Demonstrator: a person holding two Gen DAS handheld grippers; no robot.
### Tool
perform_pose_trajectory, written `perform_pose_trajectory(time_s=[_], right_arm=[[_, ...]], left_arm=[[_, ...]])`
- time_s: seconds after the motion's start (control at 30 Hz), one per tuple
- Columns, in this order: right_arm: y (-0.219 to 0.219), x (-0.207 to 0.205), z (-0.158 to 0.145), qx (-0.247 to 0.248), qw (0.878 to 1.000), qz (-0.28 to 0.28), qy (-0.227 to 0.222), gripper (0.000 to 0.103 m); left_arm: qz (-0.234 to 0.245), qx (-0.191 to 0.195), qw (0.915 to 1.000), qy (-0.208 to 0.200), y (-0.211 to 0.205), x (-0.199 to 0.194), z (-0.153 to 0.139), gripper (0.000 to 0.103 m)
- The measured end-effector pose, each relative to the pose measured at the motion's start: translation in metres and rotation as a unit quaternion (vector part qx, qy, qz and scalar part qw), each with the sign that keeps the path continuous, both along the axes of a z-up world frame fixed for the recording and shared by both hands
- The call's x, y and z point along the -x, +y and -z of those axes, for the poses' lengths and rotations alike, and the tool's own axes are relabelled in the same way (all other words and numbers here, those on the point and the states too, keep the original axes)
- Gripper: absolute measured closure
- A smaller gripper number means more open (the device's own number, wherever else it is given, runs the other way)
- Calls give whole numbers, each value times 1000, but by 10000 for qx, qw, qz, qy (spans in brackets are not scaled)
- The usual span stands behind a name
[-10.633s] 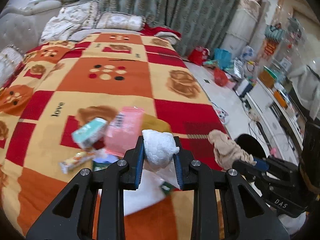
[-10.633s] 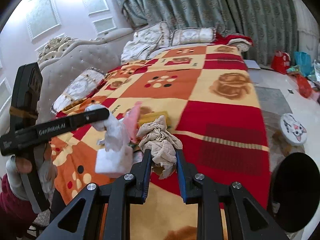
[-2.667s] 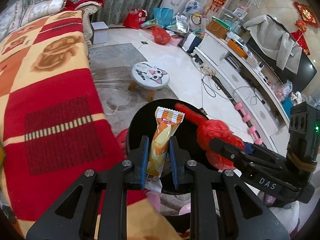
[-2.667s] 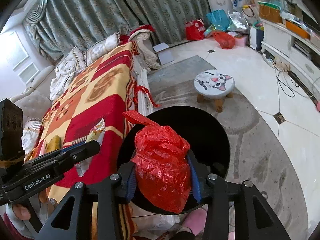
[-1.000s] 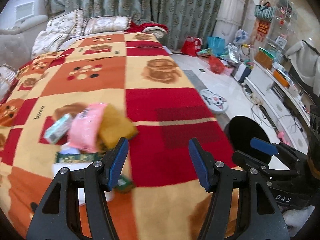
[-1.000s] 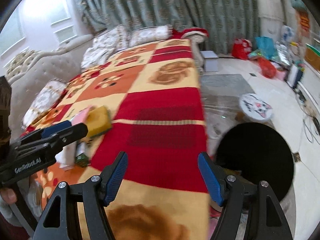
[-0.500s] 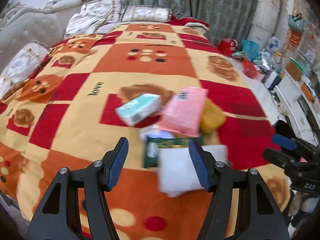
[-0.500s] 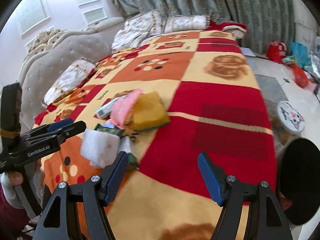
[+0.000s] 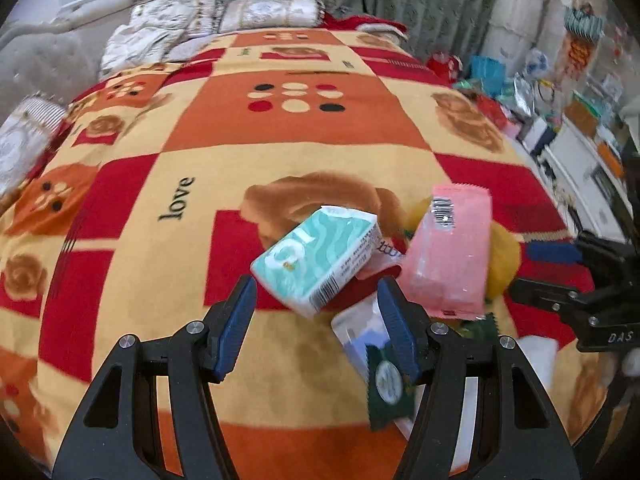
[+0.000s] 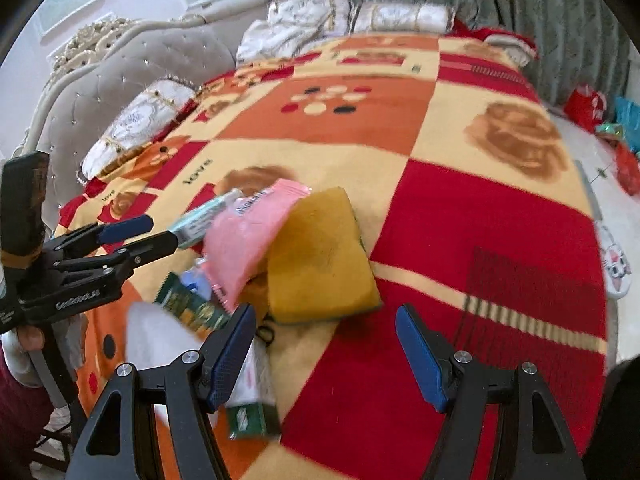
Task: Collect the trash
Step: 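Grasp the teal tissue pack with the left tool while the right grasps the yellow sponge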
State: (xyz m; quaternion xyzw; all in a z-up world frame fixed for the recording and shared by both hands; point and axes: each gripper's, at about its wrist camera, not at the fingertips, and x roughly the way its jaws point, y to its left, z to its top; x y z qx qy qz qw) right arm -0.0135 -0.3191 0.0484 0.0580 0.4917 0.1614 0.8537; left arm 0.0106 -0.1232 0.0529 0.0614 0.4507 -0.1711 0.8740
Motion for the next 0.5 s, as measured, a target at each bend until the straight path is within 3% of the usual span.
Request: perform_pose_trajectory(time_s=[0.27, 0.33, 0.4, 0.43, 0.5], right_arm=[[10, -32, 16, 90, 9990, -421, 73, 33], [12, -35, 19, 52, 9989, -465, 51, 33], [13, -34, 23, 12, 9987, -515, 28, 36], [14, -33, 23, 27, 9986, -534, 7, 41], [13, -25, 18, 196, 9984, -521, -136, 43]], left_arm=[[341, -224, 9991, 133, -12, -28, 12, 41], [417, -128, 9987, 256, -11, -32, 16, 42], [447, 17, 9984, 356, -10, -33, 17, 62], [452, 71, 9982, 383, -9, -33, 16, 64], [397, 143, 9985, 344, -5, -32, 11, 80]])
